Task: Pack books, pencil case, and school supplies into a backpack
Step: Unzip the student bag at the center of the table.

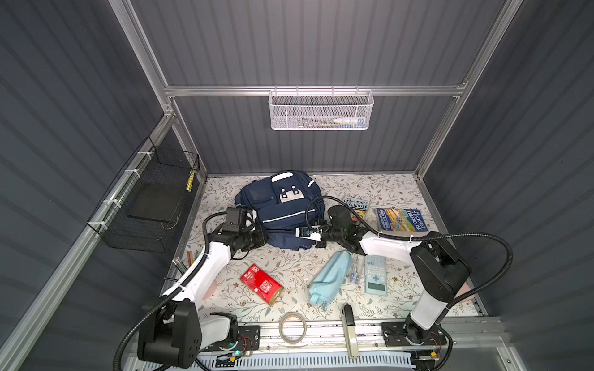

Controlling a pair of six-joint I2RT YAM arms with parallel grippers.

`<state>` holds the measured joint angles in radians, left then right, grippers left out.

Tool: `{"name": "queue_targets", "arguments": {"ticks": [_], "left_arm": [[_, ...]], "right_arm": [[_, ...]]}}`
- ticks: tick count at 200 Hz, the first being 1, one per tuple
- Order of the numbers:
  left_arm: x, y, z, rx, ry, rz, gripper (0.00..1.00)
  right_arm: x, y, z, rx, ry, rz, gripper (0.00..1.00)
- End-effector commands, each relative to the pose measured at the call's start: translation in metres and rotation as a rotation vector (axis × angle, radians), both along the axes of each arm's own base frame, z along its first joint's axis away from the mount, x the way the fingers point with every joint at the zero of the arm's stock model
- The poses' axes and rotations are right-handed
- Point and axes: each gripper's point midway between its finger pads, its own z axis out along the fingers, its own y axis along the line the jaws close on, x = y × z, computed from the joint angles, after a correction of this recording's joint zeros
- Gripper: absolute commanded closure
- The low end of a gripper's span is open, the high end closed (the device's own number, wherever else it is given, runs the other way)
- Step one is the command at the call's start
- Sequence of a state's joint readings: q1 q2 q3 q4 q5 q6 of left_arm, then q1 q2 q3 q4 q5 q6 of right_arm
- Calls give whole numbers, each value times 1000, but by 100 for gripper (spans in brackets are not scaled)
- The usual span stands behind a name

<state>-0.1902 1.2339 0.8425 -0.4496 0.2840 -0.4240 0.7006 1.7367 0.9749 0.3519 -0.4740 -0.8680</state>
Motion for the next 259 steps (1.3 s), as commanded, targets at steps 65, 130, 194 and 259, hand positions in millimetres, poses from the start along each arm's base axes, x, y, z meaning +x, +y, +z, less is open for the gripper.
{"name": "queue_targets", "arguments": {"ticks": [65,130,194,259], "left_arm": [[14,10,6,15,-75,65,100],[0,-12,14,-9,-83,5,100],[-5,-6,7,24,-83,23,100],[46,64,-5,155,-79,251,100]], "right_arm": [[-9,-5,17,-40,-20,-123,45],[-21,75,21,23,139,-131,26],[0,76,-8,-97,257,-171,85],[-62,47,-14,-166,115,119,100]]}}
